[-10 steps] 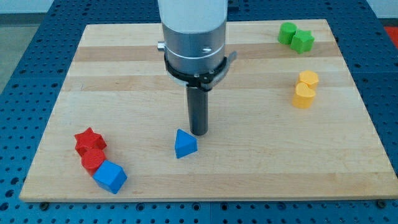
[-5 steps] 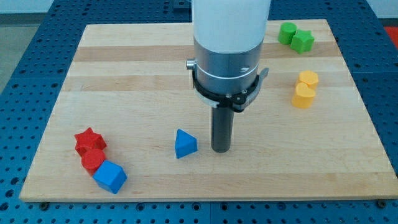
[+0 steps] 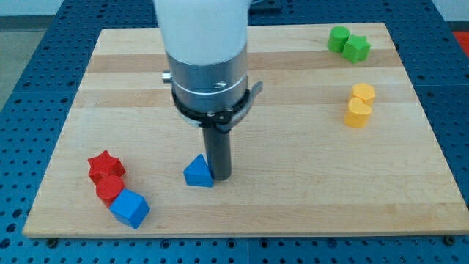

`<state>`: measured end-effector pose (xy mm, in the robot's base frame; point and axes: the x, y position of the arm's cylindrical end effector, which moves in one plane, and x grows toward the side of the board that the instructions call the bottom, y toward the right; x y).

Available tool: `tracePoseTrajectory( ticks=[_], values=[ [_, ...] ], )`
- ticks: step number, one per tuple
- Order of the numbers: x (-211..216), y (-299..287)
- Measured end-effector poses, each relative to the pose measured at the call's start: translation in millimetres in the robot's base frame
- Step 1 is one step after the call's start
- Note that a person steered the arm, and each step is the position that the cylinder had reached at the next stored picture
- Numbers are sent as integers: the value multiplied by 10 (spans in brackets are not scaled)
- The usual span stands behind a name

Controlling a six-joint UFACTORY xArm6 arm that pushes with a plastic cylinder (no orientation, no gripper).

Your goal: Push the blue triangle into red blocks

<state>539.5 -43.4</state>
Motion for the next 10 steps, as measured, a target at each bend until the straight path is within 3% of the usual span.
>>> tracePoseTrajectory(
  ticks=[6, 10],
  values=[
    [0, -940],
    [0, -1169]
  ],
)
